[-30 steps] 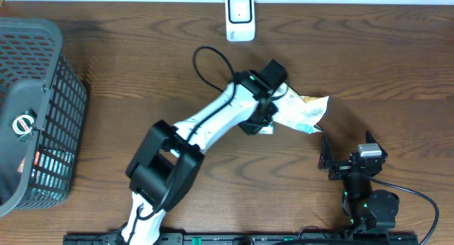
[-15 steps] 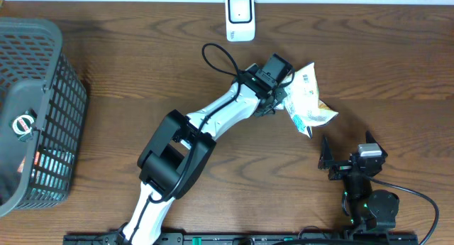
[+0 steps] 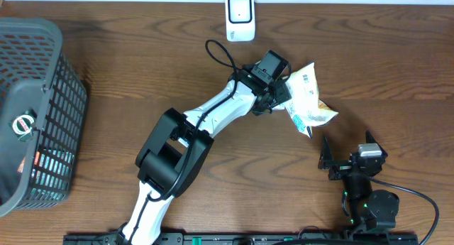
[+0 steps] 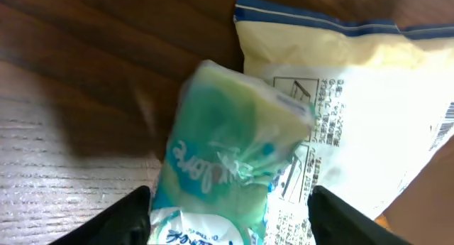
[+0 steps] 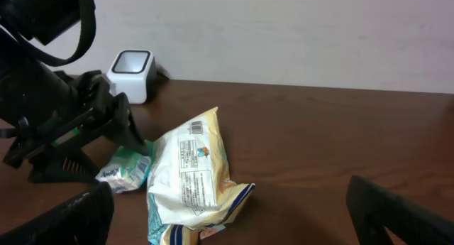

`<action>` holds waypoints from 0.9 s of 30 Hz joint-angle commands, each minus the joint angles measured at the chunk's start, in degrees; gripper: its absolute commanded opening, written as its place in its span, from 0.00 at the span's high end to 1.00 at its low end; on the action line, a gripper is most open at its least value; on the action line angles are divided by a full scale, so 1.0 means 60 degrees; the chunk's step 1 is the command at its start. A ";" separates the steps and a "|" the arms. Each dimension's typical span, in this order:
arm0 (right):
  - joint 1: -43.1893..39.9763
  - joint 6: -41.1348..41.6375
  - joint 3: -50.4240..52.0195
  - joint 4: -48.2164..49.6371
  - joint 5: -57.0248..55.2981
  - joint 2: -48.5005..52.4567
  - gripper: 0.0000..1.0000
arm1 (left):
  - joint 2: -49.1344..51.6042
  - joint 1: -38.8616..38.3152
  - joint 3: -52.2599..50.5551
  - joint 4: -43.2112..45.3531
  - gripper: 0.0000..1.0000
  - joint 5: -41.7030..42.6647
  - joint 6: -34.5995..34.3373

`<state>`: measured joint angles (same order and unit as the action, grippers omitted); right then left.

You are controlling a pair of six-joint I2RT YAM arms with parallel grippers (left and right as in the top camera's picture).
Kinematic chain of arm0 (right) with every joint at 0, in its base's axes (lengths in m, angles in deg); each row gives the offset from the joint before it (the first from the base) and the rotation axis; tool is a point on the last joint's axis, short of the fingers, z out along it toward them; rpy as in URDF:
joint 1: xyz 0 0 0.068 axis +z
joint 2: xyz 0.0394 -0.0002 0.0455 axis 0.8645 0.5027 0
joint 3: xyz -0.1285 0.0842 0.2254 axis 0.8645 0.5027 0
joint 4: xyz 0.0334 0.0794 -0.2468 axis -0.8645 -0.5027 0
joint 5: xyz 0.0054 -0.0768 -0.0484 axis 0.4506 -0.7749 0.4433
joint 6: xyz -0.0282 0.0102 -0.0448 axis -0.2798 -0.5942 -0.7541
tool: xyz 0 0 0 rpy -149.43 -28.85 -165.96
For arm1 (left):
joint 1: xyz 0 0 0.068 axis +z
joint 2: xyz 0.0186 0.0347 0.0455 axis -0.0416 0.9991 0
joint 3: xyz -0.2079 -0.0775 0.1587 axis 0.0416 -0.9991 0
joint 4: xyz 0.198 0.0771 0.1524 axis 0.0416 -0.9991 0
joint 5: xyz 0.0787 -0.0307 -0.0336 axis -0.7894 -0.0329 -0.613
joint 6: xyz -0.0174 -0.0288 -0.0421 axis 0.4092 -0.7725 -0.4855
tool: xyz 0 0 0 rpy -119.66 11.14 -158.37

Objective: Scan the item barcode
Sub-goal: 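Carry the green tissue pack past the scanner and drop it by the bag, then reach the left gripper into the basket toward the orange pack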

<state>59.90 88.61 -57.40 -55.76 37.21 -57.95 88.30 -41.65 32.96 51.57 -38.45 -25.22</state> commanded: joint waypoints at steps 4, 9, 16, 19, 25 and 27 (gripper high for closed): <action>0.0066 -0.0138 0.0007 -0.0040 0.0062 -0.0044 0.01 | -0.1464 0.0397 0.0062 -0.0051 0.24 0.0120 0.2011; 0.0066 -0.0138 0.0007 -0.0040 0.0058 -0.0044 0.01 | -0.3202 0.1257 0.0062 -0.0357 0.23 0.0124 0.3282; 0.0066 -0.0138 0.0007 -0.0040 0.0062 -0.0044 0.01 | -0.6277 0.3577 0.0062 -0.1348 0.23 -0.1384 0.5745; 0.0066 -0.0138 0.0007 -0.0040 0.0062 -0.0044 0.01 | -0.7144 0.4750 0.0062 -0.1800 0.23 -0.3013 0.5745; 0.0066 -0.0138 0.0007 -0.0040 0.0062 -0.0044 0.01 | -0.8003 0.7858 0.0058 -0.2437 0.22 -0.4972 0.5992; 0.0066 -0.0138 0.0007 -0.0040 0.0062 -0.0044 0.01 | -0.7916 0.9213 0.0058 -0.2721 0.18 -0.4994 0.5931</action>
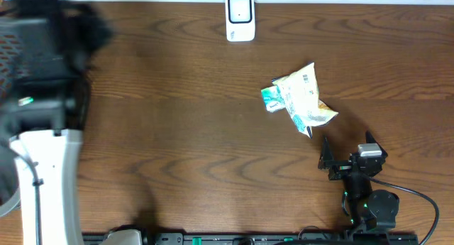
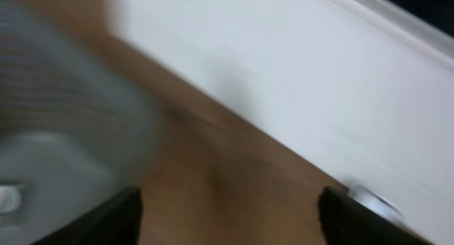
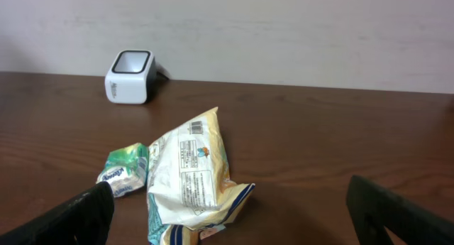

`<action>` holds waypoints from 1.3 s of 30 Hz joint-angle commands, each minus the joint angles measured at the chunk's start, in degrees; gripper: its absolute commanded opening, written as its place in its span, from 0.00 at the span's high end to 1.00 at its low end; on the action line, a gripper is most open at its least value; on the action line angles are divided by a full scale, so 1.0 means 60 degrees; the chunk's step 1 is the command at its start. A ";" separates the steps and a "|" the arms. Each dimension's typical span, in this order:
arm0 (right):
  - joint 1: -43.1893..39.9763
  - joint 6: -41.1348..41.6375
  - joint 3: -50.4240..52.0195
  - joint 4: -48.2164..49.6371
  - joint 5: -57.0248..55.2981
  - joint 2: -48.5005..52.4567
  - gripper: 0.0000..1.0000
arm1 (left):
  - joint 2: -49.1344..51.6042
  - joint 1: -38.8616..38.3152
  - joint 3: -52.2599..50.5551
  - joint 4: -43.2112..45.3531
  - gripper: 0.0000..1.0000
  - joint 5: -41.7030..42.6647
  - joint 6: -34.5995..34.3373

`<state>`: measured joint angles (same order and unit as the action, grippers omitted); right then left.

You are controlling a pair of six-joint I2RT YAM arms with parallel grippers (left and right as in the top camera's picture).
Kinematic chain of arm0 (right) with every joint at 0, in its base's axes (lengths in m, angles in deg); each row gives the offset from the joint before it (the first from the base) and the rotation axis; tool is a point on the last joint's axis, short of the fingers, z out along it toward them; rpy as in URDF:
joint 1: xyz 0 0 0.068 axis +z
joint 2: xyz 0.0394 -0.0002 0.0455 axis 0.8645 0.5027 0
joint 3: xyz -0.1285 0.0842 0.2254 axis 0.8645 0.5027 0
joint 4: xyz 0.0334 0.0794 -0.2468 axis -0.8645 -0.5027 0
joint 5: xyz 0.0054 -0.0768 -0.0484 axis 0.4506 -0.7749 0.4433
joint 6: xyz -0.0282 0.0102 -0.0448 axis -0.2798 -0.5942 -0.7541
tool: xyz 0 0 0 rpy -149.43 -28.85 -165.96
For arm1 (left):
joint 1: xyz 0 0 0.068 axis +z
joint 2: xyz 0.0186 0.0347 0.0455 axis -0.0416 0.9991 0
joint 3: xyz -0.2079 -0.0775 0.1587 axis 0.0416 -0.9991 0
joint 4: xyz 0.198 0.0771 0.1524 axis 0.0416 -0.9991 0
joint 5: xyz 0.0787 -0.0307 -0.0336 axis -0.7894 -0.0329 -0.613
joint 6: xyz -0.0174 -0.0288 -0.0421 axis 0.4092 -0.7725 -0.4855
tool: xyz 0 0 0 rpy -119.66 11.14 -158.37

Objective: Scan the item barcode
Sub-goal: 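Reach the left gripper into the basket toward the orange pack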

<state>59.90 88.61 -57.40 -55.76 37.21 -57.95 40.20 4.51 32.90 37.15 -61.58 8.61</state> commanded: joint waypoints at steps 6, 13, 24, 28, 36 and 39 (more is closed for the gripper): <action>0.0066 -0.0138 0.0007 -0.0040 0.0062 -0.0044 0.01 | 0.1002 0.3912 0.0051 -0.1490 0.18 -0.1024 -0.0692; 0.0066 -0.0138 0.0007 -0.0040 0.0062 -0.0044 0.01 | 0.3060 0.4688 0.0051 -0.2994 0.18 -0.0419 -0.1472; 0.0066 -0.0138 0.0007 -0.0040 0.0062 -0.0044 0.01 | 0.5045 0.4688 -0.0011 -0.4299 0.16 -0.0681 -0.2663; 0.0066 -0.0138 0.0007 -0.0040 0.0062 -0.0044 0.01 | 0.5654 0.4688 -0.0189 -0.4295 0.16 -0.1883 -0.2667; 0.0066 -0.0138 0.0007 -0.0040 0.0062 -0.0044 0.01 | 0.7165 0.5034 -0.0364 -0.4295 0.15 -0.2288 -0.2667; 0.0066 -0.0138 0.0007 -0.0040 0.0058 -0.0044 0.01 | 0.7544 0.5282 -0.0364 -0.4251 0.15 -0.2288 -0.2667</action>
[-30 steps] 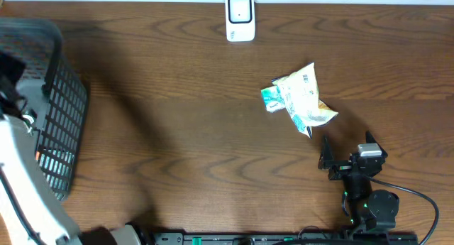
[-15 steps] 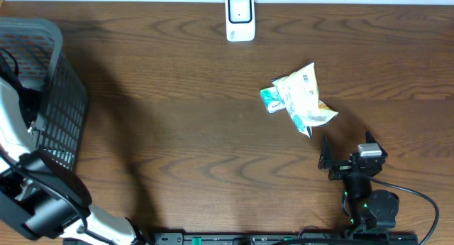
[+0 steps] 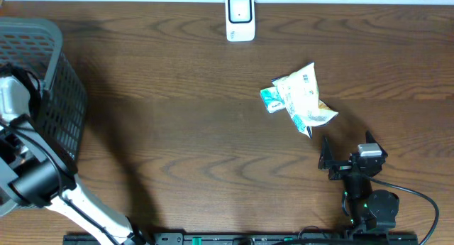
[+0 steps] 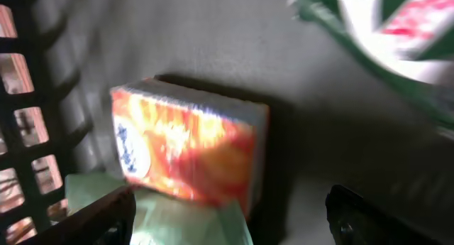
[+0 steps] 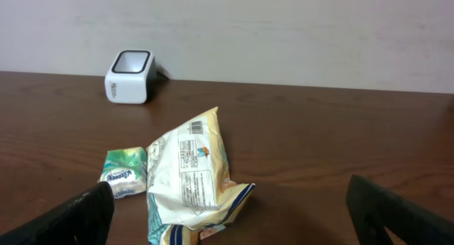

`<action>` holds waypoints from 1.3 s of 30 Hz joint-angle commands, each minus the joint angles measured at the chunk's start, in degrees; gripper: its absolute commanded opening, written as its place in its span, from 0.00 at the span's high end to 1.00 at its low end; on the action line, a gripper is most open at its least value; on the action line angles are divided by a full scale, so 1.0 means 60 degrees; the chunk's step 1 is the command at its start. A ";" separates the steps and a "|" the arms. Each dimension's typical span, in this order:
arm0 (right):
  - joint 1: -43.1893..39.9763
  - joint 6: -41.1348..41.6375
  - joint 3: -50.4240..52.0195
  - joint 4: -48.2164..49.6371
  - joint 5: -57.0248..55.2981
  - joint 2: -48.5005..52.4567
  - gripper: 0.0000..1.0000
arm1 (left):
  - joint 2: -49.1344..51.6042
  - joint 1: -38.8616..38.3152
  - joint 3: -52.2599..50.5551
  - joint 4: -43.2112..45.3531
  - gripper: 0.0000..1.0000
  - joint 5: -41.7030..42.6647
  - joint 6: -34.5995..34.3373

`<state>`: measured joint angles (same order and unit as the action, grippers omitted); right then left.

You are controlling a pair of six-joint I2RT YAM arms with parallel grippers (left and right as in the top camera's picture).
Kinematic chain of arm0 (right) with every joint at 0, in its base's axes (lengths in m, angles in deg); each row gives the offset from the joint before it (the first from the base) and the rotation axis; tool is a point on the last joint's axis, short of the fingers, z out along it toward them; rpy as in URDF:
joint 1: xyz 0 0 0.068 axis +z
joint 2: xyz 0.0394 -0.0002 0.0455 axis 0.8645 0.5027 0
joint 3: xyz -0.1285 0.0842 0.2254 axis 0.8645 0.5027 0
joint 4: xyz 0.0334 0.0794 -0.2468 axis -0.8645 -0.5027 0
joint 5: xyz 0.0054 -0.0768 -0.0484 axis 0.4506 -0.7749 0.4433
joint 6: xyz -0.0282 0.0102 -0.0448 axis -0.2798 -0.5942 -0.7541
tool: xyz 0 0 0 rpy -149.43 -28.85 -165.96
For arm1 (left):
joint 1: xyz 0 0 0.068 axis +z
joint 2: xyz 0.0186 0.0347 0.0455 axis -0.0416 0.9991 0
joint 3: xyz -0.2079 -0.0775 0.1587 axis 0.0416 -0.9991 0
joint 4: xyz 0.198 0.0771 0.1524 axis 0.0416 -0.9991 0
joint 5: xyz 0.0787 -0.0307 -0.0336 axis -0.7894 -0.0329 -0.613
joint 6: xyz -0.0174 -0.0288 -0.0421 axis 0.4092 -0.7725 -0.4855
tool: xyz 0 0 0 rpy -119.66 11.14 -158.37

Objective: Scan the item barcode
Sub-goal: 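Reach the left gripper into the basket toward the orange pack, then grasp the orange Kleenex pack with the left gripper and lift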

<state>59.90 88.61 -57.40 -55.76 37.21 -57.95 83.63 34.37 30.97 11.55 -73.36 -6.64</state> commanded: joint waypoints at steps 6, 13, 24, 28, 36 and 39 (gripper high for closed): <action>0.0066 -0.0138 0.0007 -0.0040 0.0062 -0.0044 0.01 | 0.0605 0.0812 -0.0189 0.0295 0.16 0.0149 0.0113; 0.0066 -0.0138 0.0007 -0.0040 0.0062 -0.0044 0.01 | 0.0597 0.0827 -0.0240 0.0583 0.81 0.1151 0.0889; 0.0066 -0.0138 0.0007 -0.0040 0.0062 -0.0044 0.01 | -0.2047 0.0827 0.1297 0.0120 0.93 0.2495 0.0233; 0.0066 -0.0138 0.0007 -0.0040 0.0062 -0.0044 0.01 | -0.4408 0.0823 0.1333 0.1093 0.93 0.2976 -0.0193; 0.0066 -0.0138 0.0007 -0.0040 0.0058 -0.0044 0.01 | -0.7009 0.0353 0.1333 0.2135 0.93 0.7985 -0.0197; 0.0066 -0.0138 0.0007 -0.0040 0.0062 -0.0044 0.01 | -0.7111 -0.0903 0.1333 0.2160 0.93 0.8888 -0.0186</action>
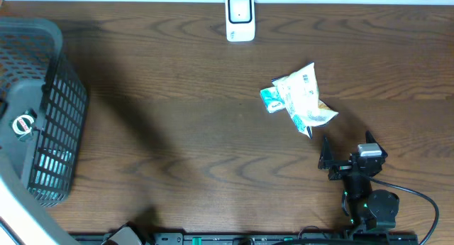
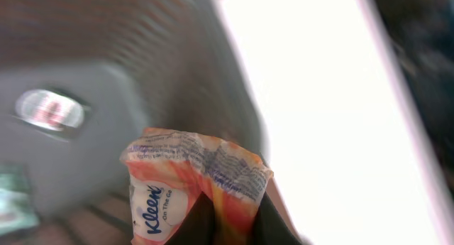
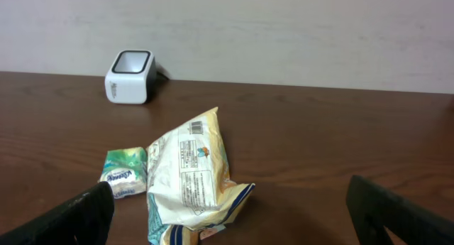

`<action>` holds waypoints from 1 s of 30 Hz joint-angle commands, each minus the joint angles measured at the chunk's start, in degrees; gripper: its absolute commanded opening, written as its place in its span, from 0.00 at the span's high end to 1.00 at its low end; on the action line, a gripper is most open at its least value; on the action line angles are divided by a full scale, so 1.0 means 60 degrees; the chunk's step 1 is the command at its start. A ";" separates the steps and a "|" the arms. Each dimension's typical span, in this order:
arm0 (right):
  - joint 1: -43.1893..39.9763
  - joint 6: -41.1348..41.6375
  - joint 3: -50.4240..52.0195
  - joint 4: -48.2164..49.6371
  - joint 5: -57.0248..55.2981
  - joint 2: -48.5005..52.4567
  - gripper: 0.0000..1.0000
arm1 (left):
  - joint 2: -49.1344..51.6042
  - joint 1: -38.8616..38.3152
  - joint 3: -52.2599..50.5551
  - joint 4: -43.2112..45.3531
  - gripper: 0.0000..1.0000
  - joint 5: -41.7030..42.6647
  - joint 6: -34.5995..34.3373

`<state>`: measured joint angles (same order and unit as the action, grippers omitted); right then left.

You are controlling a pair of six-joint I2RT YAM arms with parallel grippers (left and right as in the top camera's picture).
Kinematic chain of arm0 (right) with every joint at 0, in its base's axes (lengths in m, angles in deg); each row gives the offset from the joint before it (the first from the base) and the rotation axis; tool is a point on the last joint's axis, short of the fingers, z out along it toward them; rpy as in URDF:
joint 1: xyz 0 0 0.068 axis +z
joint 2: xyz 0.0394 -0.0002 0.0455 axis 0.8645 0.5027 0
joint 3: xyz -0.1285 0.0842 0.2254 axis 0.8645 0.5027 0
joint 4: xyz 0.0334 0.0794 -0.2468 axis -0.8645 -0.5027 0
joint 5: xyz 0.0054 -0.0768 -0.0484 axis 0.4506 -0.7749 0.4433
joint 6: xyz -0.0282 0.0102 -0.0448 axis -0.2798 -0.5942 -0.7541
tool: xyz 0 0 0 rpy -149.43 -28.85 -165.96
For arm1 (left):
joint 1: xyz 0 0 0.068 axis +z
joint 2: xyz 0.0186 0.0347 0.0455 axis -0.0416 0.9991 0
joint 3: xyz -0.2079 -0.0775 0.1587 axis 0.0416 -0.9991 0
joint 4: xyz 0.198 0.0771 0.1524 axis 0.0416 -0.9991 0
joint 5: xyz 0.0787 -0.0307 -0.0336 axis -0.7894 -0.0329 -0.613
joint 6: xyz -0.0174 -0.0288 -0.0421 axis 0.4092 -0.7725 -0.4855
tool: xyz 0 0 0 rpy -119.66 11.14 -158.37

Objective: Scan the item barcode
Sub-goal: 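Grasp the orange Kleenex pack with the left gripper and lift, then carry the orange pack to the scanner and release it on the table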

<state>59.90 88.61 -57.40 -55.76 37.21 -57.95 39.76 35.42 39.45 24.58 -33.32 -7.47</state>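
Note:
An orange Kleenex tissue pack (image 2: 191,181) is pinched in my left gripper (image 2: 227,227), which is shut on it above the blurred grey basket (image 2: 85,153). The left gripper itself is outside the overhead view. The white scanner (image 1: 240,18) stands at the table's far edge, its window facing up (image 3: 130,76). My right gripper (image 1: 346,147) rests open near the front right, with nothing between its fingers (image 3: 85,213).
The dark mesh basket (image 1: 42,110) stands at the left edge, with a round red-and-white item (image 1: 23,124) inside. A green tissue pack (image 1: 269,98) and a pale yellow snack bag (image 1: 303,99) lie together right of centre, in front of the right gripper.
My left gripper was open down inside the basket over the orange pack. Now it is shut on that pack and raised above the basket. The right arm has not moved.
My left gripper was open around the green tissue pack beside the snack bag. Then that pack lay alone there and the arm was over by the basket. Then the gripper was inside the basket over the orange pack, which it now holds.

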 commanded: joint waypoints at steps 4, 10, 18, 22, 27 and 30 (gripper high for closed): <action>0.0066 -0.0138 0.0007 -0.0040 0.0062 -0.0044 0.01 | 0.0361 -0.3399 -0.0106 0.0036 0.93 0.2233 0.0703; 0.0066 -0.0138 0.0007 -0.0040 0.0062 -0.0044 0.01 | 0.1155 -0.7104 -0.0266 0.0015 0.93 0.1053 0.2393; 0.0066 -0.0138 0.0007 -0.0040 0.0062 -0.0044 0.01 | 0.3719 -1.0477 -0.0339 -0.0266 0.92 -0.1392 0.2379; 0.0066 -0.0138 0.0007 -0.0040 0.0062 -0.0044 0.01 | 0.4881 -1.1183 -0.0339 -0.0255 0.93 -0.1392 0.2146; 0.0066 -0.0138 0.0007 -0.0040 0.0062 -0.0044 0.01 | 0.6473 -1.1930 -0.0339 -0.0222 0.88 -0.1388 0.1843; 0.0066 -0.0138 0.0007 -0.0040 0.0062 -0.0044 0.01 | 0.6783 -1.2083 -0.0339 -0.0178 0.86 -0.1377 0.1843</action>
<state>59.90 88.61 -57.40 -55.76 37.21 -57.95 79.39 -36.38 37.64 23.38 -40.49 4.22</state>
